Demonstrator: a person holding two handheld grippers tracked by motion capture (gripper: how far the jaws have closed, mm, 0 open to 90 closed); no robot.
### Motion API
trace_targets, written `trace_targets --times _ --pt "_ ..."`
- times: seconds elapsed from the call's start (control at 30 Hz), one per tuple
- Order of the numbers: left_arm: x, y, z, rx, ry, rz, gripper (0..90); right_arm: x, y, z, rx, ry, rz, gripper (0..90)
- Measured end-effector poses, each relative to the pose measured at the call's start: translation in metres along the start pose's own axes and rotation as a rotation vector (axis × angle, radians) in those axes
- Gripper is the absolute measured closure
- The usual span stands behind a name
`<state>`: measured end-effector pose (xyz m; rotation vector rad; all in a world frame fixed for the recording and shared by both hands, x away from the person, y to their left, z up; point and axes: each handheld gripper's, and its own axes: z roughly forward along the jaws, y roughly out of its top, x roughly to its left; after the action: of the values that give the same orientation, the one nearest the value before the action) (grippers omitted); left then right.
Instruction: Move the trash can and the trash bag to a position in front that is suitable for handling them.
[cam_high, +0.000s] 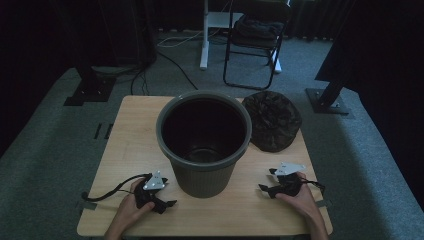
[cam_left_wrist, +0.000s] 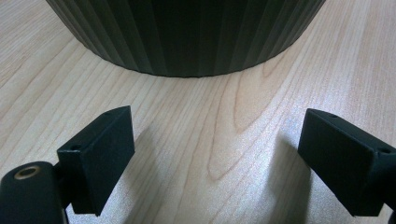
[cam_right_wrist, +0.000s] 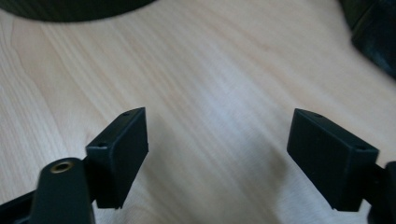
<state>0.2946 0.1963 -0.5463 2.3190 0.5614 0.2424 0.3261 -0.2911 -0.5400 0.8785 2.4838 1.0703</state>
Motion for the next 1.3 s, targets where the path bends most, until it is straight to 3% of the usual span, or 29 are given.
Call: trace_targets --times 0.27,0.73,1.1,1.3 --pt "0.000 0.000 0.000 0.000 0.000 -0.001 11.0 -0.017 0.017 -0.010 -0.033 -0.051 -0.017 30.8" --pt "0.000 0.000 0.000 0.001 -0.001 -0.002 10.9 -0.053 0.054 -0.006 -0.079 -0.113 0.003 30.1" --pt "0.000 0.000 0.000 0.001 -0.001 -0.003 10.9 -0.083 0.079 0.009 -0.088 -0.153 0.028 27.2" --pt "0.000 0.000 0.000 0.001 -0.001 -0.002 11.0 -0.092 0.088 0.020 -0.091 -0.167 0.040 26.4"
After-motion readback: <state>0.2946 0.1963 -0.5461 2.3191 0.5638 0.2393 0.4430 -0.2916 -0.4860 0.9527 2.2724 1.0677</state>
